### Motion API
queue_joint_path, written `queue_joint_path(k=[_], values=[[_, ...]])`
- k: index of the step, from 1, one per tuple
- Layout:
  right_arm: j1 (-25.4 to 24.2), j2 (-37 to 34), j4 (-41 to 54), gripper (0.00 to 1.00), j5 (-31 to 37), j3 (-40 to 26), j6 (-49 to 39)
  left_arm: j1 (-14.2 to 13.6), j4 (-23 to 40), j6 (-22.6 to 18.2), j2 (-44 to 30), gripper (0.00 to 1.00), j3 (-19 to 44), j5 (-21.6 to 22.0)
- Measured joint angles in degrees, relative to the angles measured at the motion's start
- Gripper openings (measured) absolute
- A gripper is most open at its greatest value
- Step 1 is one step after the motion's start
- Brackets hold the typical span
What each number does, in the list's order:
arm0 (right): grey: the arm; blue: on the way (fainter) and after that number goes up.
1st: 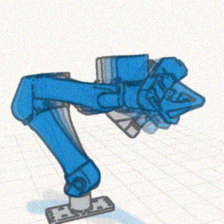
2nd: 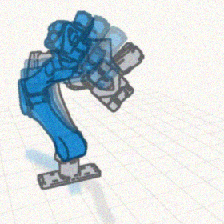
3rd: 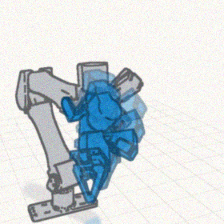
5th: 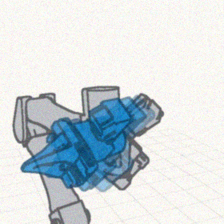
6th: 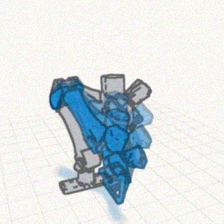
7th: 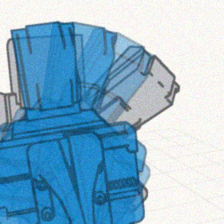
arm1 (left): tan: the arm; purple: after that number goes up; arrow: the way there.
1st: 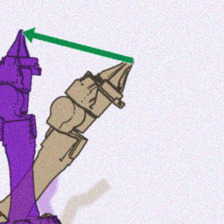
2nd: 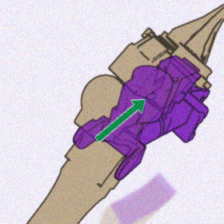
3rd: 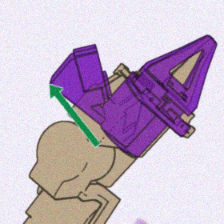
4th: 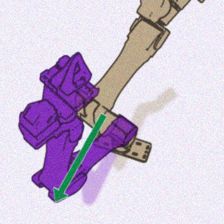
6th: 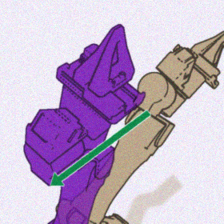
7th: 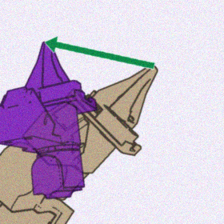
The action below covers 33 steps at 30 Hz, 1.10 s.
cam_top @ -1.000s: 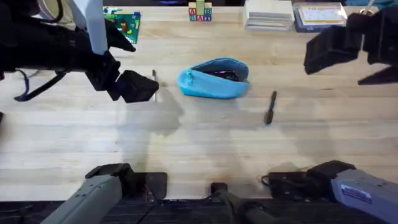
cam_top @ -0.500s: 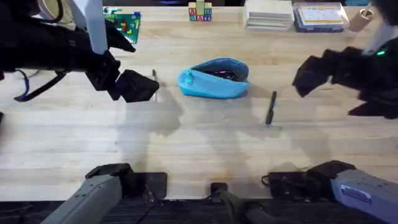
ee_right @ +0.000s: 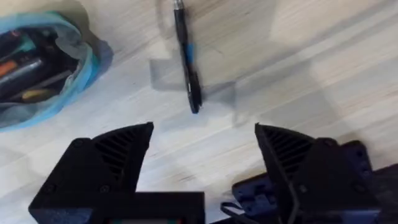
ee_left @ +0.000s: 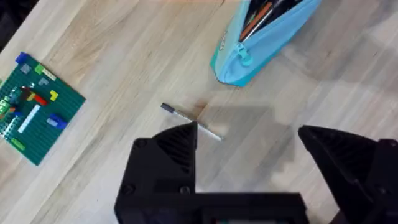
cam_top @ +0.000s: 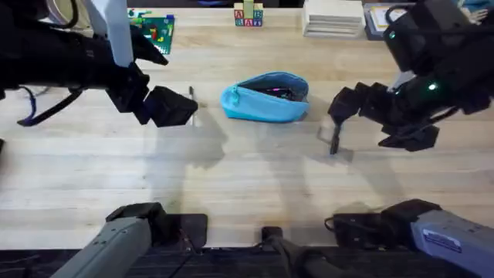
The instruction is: Unzip the bag, pick up the pens from the table one at a time and place them inside, then zip the bag closed.
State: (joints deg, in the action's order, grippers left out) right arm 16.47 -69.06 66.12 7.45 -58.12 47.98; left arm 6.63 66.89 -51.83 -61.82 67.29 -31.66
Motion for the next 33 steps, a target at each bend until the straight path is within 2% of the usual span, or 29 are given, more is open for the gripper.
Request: queue_joint_path(k=[6,16,33], values=[[-2.1,-0.7,-3.5,0.996,-1.1,2.6,-0.1,0.0,0.0,0.0,0.0,0.993,0.0,0.0],[-6.5,-7.6,-8.0,0.995,-1.3,2.9,-6.4,0.0,0.0,0.0,0.0,0.993,0.0,0.0],[-6.6,-21.6,-17.8,0.986,-4.1,2.9,-8.2,0.0,0.0,0.0,0.0,0.994,0.0,0.0]])
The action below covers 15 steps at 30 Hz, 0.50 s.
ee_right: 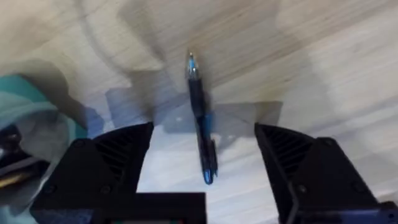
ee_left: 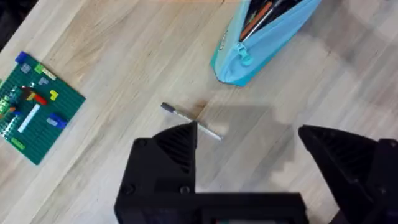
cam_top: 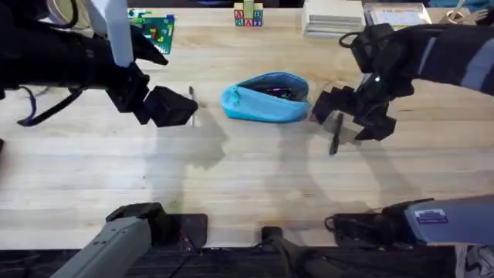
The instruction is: Unzip the bag, pick up the pens from the table one at a time and place them inside, then zip the bag closed.
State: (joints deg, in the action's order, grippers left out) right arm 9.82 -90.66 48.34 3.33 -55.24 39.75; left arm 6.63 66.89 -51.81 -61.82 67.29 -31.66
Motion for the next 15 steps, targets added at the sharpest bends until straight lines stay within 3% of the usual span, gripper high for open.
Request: queue_joint_path(k=[4,7,13,15], values=[[0.0,-1.0,-0.4,0.938,-0.7,-0.1,-0.3,0.0,0.0,0.0,0.0,0.994,0.0,0.0],[0.0,-1.3,-0.5,0.832,-1.0,-0.3,-0.4,0.0,0.0,0.0,0.0,0.994,0.0,0.0],[0.0,-1.6,-0.7,0.41,-1.2,-0.5,-0.6,0.0,0.0,0.0,0.0,0.993,0.0,0.0],[-0.1,-1.6,-0.9,0.31,-1.3,-0.5,-0.6,0.0,0.0,0.0,0.0,0.995,0.0,0.0]])
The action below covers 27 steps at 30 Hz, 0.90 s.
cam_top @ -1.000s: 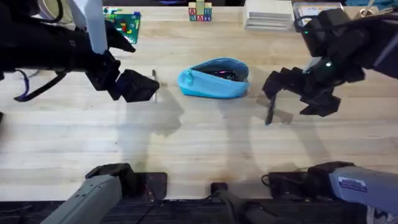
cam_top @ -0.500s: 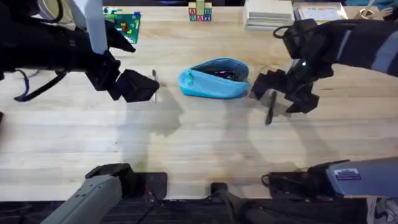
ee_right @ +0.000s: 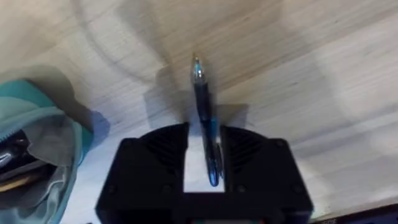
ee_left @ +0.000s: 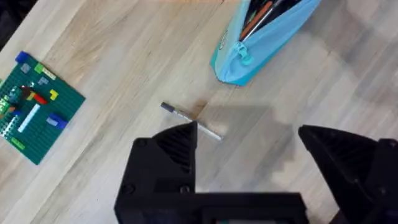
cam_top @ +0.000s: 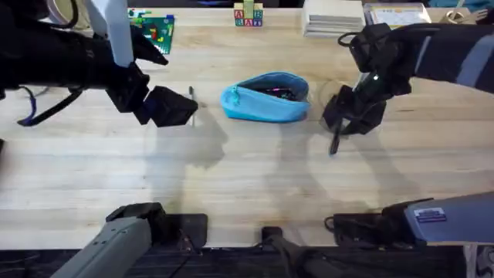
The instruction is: Unzip the bag, pick up the pens from the table one at a time and place them inside, then zip the bag closed.
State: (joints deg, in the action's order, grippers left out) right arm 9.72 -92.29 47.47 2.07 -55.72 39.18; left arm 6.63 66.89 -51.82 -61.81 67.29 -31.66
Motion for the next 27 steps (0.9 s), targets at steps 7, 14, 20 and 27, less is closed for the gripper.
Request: queue_joint_path(k=[7,14,20,27], values=[[0.0,0.0,-0.6,0.044,-0.6,-0.1,-0.2,0.0,0.0,0.0,0.0,0.995,0.0,0.0],[0.0,0.0,-0.6,0.037,-0.6,-0.2,-0.2,0.0,0.0,0.0,0.0,0.993,0.0,0.0],[0.0,0.3,-0.3,0.032,-0.6,-0.4,-1.2,0.0,0.0,0.0,0.0,0.994,0.0,0.0],[0.0,6.7,-0.6,0.034,-0.6,-2.7,-6.5,0.0,0.0,0.0,0.0,0.994,0.0,0.0]])
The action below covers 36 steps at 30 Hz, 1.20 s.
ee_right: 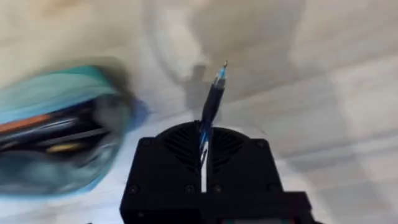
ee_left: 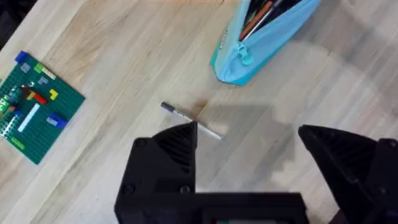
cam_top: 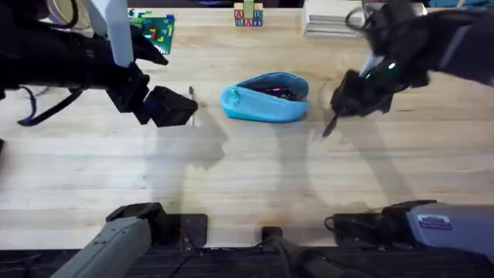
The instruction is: Unzip the bag, pick up the pens from the table one at a time and place them inside, then zip the bag closed.
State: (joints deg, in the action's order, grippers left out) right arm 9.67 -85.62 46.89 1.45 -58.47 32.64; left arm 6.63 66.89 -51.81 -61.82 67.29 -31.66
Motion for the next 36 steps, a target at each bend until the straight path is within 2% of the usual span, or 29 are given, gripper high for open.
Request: queue_joint_path(k=[5,10,17,26,31,36], values=[[0.0,6.2,-0.2,0.033,0.0,-4.8,-7.5,0.0,0.0,0.0,0.0,0.993,0.0,0.0],[0.1,9.5,-0.2,0.033,0.0,-7.7,-20.6,0.0,-0.2,0.0,0.0,0.995,0.0,0.0],[2.8,10.5,-2.0,0.033,0.0,-8.1,-40.0,0.0,-0.2,0.0,0.0,0.993,0.0,0.0],[8.3,10.5,-7.4,0.033,-0.1,-8.1,-58.8,0.0,-0.2,0.0,0.0,0.993,0.0,0.0],[10.8,10.5,-7.5,0.033,-4.0,-8.1,-70.3,0.0,-0.2,0.0,0.0,0.995,0.0,0.0],[11.3,10.5,-7.5,0.033,-9.3,-8.1,-79.4,0.0,-0.2,0.0,0.0,0.994,0.0,0.0]])
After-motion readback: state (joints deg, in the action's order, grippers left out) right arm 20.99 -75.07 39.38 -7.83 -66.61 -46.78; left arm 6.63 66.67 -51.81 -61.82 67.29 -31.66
